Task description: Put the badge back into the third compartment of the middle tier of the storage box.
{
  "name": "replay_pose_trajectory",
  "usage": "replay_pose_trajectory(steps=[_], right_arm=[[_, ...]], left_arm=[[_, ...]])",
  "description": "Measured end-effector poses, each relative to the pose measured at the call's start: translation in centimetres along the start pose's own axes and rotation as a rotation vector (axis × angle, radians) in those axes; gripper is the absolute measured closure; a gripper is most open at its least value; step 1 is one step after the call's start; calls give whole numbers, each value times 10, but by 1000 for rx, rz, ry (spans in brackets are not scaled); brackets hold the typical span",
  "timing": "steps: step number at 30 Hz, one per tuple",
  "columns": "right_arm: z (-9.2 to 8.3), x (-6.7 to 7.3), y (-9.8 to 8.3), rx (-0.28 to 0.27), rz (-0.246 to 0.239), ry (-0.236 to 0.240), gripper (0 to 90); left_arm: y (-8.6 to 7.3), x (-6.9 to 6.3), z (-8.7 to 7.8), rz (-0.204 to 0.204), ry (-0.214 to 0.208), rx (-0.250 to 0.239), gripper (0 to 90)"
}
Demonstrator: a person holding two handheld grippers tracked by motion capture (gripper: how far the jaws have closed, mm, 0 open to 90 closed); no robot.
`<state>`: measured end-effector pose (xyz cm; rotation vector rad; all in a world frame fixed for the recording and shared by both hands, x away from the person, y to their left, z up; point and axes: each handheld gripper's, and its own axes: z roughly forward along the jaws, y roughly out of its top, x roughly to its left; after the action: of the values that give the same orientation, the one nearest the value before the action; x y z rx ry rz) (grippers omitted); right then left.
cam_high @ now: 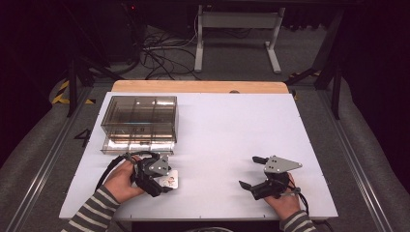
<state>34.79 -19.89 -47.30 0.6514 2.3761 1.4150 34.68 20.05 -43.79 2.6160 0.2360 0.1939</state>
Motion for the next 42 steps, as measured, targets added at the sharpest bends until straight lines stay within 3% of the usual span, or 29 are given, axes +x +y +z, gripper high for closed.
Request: replay_pose_trajectory(steps=[14,42], right_arm=[[0,0,0,-2,5,2,17],[0,0,0,0,-2,1,16]], left_arm=[[0,0,-11,4,34,-49,326],[4,-1,-28,17,96,-87,326]])
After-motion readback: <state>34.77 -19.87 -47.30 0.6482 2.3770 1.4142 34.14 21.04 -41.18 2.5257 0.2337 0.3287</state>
